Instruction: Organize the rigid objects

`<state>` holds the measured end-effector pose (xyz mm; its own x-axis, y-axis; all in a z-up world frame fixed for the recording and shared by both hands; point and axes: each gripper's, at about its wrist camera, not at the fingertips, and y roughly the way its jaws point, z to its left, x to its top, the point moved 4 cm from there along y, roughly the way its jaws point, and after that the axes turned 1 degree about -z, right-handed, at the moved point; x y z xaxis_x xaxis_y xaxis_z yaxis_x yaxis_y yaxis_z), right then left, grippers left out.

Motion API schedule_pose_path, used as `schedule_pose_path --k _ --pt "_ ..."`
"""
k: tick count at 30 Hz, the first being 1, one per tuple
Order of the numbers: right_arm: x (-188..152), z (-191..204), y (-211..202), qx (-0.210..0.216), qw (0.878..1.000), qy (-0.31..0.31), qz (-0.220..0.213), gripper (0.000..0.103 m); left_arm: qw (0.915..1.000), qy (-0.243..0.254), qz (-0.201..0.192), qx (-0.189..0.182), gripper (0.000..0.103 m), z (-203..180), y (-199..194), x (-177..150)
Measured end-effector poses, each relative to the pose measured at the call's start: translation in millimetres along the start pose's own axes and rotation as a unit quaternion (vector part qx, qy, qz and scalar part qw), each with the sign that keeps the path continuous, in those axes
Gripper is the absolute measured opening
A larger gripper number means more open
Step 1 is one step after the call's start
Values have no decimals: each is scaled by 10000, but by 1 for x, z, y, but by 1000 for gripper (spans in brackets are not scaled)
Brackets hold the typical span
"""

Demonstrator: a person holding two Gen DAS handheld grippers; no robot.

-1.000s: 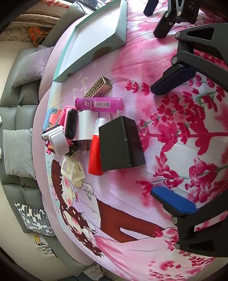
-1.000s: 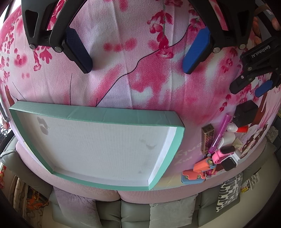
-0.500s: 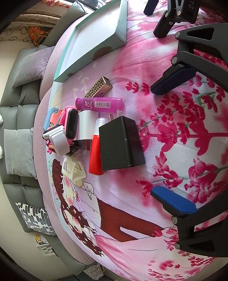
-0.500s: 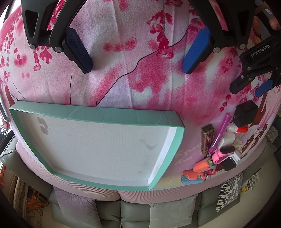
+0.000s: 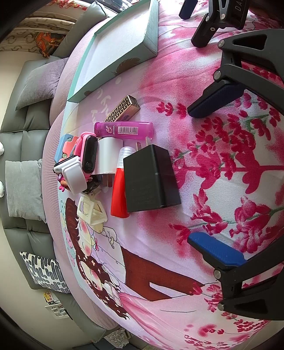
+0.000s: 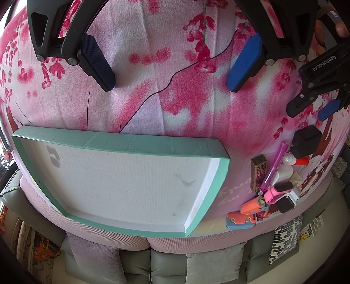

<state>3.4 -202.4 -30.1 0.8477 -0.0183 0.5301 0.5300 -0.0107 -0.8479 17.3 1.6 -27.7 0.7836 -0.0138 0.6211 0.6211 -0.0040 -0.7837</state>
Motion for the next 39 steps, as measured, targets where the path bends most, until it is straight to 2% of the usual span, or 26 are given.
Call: schedule_pose_path --k 24,35,39 --pt "0 0 0 -3 10000 -2 -4 103 10000 -40 50 25 103 0 2 3" --pt "0 0 -1 -5 10000 4 -7 103 9998 71 109 -124 103 4 2 4" --pt "2 -3 -4 78 9999 86 -35 103 9997 16 -135 -200 103 8 -13 8"
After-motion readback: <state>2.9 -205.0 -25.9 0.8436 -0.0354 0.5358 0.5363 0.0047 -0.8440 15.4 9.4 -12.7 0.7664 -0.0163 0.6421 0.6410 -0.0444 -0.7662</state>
